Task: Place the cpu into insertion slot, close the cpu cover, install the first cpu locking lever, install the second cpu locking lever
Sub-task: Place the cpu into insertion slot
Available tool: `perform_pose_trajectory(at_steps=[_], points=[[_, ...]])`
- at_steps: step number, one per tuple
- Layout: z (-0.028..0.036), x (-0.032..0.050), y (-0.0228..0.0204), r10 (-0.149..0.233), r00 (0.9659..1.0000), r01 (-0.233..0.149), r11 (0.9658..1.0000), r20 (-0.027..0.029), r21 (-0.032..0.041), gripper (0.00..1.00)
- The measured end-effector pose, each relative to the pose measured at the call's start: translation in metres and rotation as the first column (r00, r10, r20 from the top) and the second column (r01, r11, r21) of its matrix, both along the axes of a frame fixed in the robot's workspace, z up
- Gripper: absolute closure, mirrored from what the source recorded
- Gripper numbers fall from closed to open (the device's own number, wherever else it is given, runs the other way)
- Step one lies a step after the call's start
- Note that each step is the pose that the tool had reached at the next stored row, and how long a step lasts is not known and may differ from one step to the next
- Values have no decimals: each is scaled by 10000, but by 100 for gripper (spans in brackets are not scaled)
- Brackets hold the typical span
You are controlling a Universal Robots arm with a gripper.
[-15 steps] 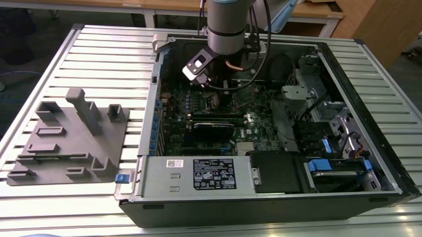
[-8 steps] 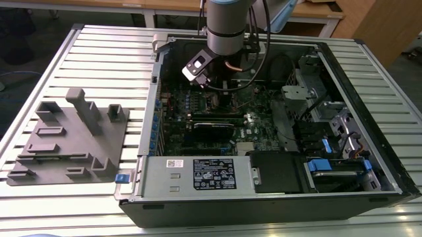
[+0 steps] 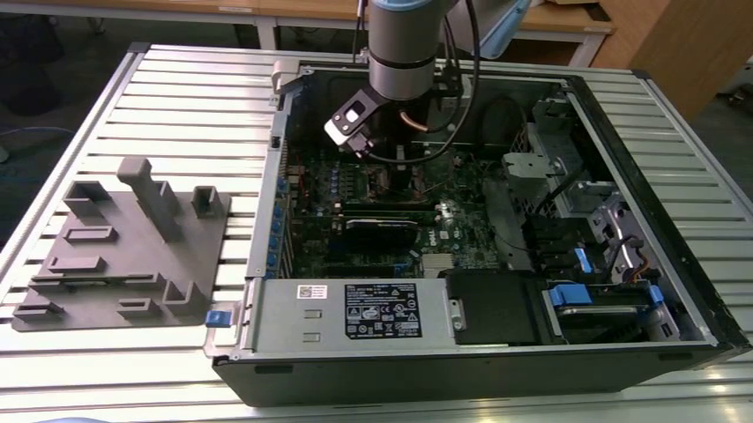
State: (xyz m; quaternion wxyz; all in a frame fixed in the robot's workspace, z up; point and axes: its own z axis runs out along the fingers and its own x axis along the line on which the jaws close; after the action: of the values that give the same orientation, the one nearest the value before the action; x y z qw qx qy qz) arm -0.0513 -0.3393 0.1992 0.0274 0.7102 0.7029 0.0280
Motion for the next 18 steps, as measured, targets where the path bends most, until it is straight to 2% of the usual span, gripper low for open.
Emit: perform_pose_trajectory(at_steps=[4,14,18], points=[[-24,-1,1,-64,10000,64,10000,-1,-1,46],[-33,-1,1,-66,10000,66,10000,-2,-4,46],[-34,-1,2,52,10000,-52,10000,0,4,46]])
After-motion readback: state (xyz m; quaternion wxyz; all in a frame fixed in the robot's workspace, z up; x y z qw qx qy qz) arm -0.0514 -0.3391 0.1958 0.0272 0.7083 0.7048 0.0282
